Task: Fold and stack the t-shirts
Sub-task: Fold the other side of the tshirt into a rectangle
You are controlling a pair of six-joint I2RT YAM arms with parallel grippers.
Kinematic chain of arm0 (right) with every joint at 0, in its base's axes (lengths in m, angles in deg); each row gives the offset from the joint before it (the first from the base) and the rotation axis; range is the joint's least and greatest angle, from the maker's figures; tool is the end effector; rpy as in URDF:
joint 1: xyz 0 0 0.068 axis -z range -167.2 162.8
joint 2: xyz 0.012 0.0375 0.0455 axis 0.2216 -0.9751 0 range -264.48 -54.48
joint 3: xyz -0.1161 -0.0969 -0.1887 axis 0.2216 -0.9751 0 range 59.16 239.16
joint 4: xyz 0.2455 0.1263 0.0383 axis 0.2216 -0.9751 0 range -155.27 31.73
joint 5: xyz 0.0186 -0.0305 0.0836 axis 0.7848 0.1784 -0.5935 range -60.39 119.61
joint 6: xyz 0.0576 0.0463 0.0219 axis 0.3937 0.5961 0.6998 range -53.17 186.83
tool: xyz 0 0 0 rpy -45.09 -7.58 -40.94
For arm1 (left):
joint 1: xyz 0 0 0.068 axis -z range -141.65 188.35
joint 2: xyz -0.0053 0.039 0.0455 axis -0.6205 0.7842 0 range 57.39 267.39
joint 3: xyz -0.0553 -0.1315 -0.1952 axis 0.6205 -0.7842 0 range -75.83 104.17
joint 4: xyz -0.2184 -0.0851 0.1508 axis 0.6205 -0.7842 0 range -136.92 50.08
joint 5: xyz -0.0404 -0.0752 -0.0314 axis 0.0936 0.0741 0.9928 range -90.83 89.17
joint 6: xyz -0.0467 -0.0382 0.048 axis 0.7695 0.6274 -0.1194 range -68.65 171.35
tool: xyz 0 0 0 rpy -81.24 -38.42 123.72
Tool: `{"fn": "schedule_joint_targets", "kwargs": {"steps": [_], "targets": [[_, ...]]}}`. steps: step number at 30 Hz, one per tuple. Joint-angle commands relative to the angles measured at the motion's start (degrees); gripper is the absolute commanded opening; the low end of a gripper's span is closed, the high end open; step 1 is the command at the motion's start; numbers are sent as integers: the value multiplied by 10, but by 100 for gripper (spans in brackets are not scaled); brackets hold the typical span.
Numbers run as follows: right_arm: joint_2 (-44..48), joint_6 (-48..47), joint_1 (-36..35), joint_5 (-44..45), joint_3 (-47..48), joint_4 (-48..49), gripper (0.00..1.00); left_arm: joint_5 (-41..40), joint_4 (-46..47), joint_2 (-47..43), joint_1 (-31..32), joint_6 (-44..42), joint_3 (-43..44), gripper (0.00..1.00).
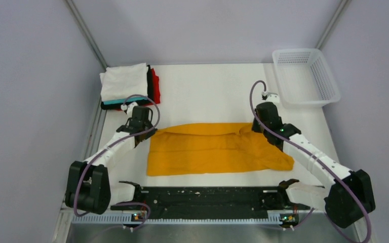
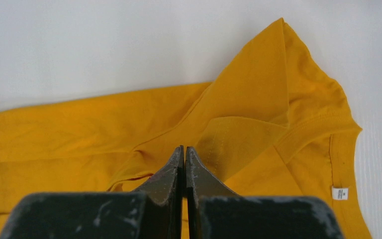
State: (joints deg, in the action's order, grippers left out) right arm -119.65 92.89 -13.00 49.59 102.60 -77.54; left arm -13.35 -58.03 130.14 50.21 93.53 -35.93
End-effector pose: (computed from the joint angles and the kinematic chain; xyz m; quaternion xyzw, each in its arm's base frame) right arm 0.2726 0.1069 0.1931 0.0740 0.8960 0.0366 0.4363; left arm 0.2889 -0.0462 0.1352 -0.2802 0.8948 -0.0593 0.3426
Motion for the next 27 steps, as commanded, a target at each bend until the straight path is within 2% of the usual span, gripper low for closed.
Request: {"fn": "schedule_joint_targets", "kwargs": {"steps": [1,6,11,20,21,24,25,27], "targets": [[79,27,-19,11,-20,-49,0,-4,14,-48,4,20,-26,0],[128,43,-27,-18,-39,-78,0,19,6,-74,12,24,-41,0],[132,49,-54,-12,-32,-120,0,-25,-30,-111,16,32,-47,0],[165,129,-66,53,-45,-227,0,-27,-72,-137,16,67,-96,2],[176,142,-67,58,-50,-239,0,-25,-76,-143,16,67,-98,12],[206,168,-67,41,-64,-265,2,-35,-106,-162,16,72,-96,21],[216,176,-66,31,-70,-274,9,-37,-119,-171,16,75,-89,26],[242,190,-67,9,-77,-285,31,-32,-140,-191,17,77,-78,46]]}}
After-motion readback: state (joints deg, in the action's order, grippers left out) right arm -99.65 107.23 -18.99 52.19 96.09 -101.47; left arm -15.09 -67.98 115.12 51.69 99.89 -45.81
